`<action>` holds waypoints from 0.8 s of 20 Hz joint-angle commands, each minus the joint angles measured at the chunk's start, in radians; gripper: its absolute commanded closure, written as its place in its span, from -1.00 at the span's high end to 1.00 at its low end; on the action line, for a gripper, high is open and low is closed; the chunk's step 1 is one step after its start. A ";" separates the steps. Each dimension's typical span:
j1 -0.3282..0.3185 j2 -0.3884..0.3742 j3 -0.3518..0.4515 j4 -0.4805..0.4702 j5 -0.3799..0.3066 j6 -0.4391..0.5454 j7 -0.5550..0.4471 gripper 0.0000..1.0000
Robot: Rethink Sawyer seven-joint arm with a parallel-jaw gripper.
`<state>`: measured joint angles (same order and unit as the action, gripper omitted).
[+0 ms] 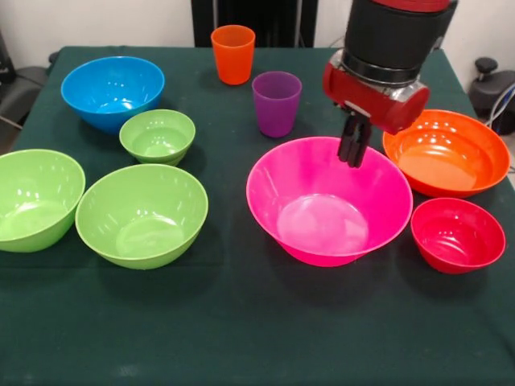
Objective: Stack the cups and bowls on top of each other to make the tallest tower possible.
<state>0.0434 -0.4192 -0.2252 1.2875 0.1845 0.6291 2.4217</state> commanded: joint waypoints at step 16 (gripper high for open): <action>-0.093 -0.013 0.321 -0.038 -0.319 0.267 -0.474 -1.00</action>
<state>-0.0273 -0.4562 -0.1035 1.2834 -0.0264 0.6568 2.3450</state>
